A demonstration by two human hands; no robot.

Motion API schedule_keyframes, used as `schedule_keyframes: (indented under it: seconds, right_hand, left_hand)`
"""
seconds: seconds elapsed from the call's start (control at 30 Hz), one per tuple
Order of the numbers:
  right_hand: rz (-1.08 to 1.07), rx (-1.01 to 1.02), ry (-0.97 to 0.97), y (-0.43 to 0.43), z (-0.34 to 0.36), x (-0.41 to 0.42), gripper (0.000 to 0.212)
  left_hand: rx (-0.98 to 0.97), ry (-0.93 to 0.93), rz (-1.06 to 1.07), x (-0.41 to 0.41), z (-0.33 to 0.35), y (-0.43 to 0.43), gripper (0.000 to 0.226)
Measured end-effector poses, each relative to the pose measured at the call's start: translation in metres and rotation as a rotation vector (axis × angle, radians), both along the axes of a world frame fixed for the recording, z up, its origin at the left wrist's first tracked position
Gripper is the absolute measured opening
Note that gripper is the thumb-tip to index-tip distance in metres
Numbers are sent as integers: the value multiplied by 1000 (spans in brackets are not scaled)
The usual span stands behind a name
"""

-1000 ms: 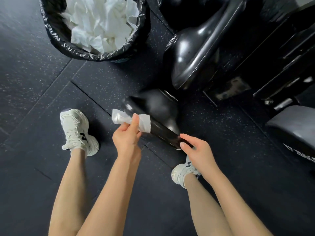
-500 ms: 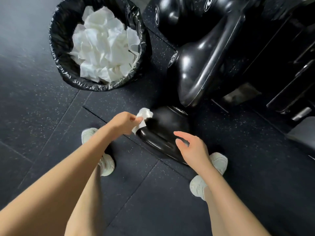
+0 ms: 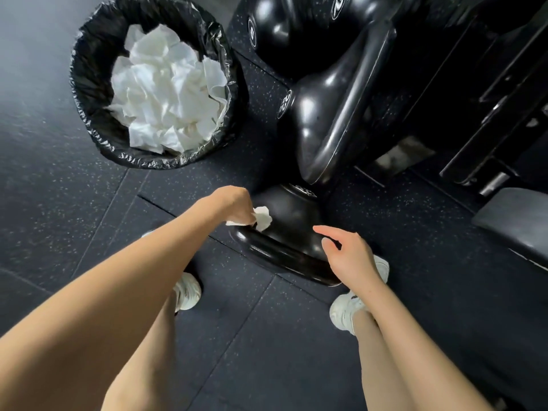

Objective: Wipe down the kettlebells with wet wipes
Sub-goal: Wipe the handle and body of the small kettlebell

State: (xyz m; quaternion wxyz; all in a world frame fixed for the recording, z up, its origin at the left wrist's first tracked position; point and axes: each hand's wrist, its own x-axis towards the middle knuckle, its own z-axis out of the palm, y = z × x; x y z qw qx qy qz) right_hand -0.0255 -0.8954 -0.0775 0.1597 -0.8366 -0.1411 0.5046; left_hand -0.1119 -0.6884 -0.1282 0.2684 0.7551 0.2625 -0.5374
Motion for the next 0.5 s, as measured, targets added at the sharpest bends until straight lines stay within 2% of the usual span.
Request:
schedule_keyframes:
  seconds: [0.17, 0.27, 0.33, 0.37, 0.43, 0.47, 0.5]
  right_hand:
    - [-28, 7, -14, 6, 21, -2, 37]
    - [-67, 28, -24, 10, 42, -7, 37]
    - [-141, 47, -9, 14, 59, -10, 36]
    - [-198, 69, 12, 17, 70, -12, 36]
    - [-330, 123, 89, 25, 90, -15, 34]
    - [-402, 150, 136, 30, 102, -16, 35]
    - [-475, 175, 177, 35, 114, -17, 38]
  left_hand:
    - [-19, -43, -74, -5, 38, -3, 46]
    - [-38, -140, 36, -13, 58, 1, 24]
    - [-103, -217, 207, -18, 78, 3, 23]
    - [-161, -248, 358, -21, 91, 4, 28]
    - [-399, -284, 769, -25, 120, 6, 21]
    - [-520, -290, 916, -26, 134, 9, 13]
    - [-612, -299, 1016, -25, 148, 12, 15]
